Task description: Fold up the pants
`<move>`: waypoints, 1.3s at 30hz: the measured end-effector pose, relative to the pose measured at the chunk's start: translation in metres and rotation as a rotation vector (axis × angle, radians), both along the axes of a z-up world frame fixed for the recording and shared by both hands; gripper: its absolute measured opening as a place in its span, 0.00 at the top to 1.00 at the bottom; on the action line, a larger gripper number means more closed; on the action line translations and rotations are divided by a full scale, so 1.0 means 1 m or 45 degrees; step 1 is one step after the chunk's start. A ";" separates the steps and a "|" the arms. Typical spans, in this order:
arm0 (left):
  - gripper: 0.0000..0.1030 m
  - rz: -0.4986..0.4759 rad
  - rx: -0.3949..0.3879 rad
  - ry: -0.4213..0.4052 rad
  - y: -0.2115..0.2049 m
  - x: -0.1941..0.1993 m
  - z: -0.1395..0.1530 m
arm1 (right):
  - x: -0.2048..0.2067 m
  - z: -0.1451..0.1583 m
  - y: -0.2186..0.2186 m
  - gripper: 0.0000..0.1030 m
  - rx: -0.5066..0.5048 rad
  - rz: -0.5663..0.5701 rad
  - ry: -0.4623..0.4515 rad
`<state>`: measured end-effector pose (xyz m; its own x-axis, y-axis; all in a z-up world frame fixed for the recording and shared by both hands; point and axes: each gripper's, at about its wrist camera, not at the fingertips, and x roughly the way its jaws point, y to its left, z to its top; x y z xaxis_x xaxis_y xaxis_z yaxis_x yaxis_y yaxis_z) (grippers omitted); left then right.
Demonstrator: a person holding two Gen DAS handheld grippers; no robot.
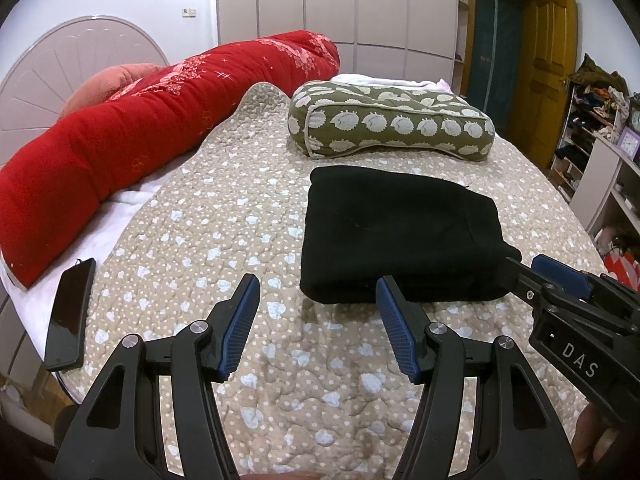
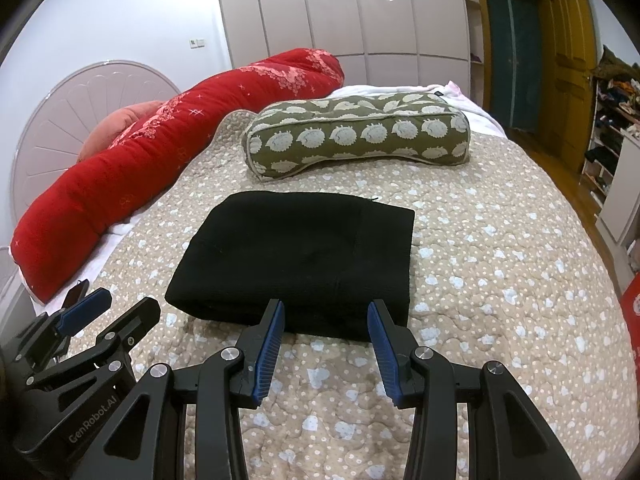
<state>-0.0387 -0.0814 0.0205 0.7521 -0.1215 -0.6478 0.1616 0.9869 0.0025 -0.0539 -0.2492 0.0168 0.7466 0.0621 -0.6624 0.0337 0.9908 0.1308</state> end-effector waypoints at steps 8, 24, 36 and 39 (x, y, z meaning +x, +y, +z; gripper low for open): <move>0.41 -0.008 -0.001 0.004 -0.002 -0.001 0.000 | -0.001 0.000 -0.002 0.59 0.003 -0.009 0.000; 0.41 -0.012 0.001 0.000 -0.003 -0.002 0.000 | -0.001 0.000 -0.002 0.59 0.006 -0.012 0.005; 0.41 -0.013 -0.002 0.007 -0.003 -0.003 0.000 | -0.002 0.000 -0.001 0.59 0.003 -0.012 0.007; 0.41 -0.014 0.000 0.006 -0.002 -0.002 0.000 | -0.003 0.000 -0.001 0.59 0.004 -0.012 0.009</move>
